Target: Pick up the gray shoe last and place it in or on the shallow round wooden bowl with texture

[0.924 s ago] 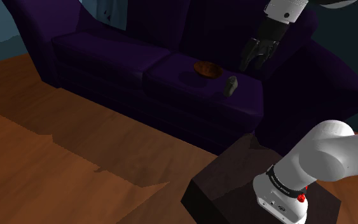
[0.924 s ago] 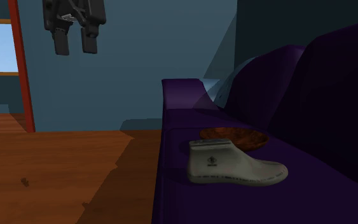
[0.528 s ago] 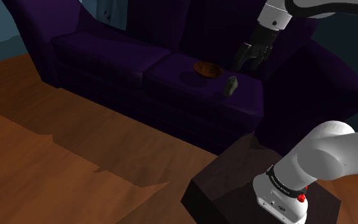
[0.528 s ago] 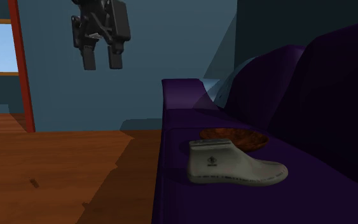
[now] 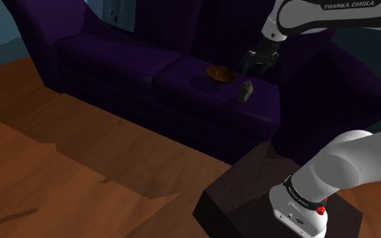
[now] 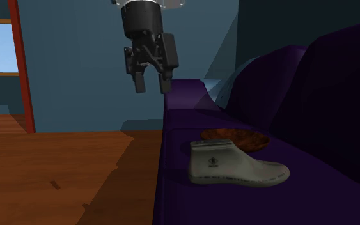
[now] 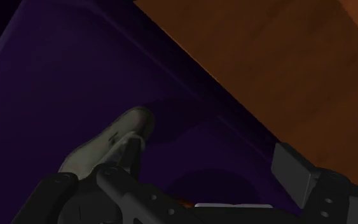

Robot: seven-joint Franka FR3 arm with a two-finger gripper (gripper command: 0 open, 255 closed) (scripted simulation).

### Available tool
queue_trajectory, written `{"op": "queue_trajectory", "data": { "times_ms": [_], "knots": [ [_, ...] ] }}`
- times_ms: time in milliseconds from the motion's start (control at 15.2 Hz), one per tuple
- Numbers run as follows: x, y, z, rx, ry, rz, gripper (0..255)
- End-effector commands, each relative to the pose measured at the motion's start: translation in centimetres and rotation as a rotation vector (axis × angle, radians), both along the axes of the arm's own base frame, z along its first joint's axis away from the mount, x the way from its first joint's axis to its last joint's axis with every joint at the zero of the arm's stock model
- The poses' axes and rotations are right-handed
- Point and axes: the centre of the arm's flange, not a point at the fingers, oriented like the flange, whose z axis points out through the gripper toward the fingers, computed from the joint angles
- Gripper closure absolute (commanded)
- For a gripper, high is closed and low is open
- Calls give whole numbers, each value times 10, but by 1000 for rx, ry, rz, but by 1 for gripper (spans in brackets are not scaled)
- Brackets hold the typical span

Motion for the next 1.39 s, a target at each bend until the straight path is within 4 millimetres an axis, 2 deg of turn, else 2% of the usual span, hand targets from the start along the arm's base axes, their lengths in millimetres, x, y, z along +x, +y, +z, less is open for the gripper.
{"op": "queue_trajectory", "data": {
  "times_ms": [0, 792, 1320],
  "knots": [
    [12, -18, -14, -17, -12, -45, 0],
    [65, -135, -73, -115, -72, -312, 0],
    [70, -144, -112, -115, -72, -312, 0]
  ]
}}
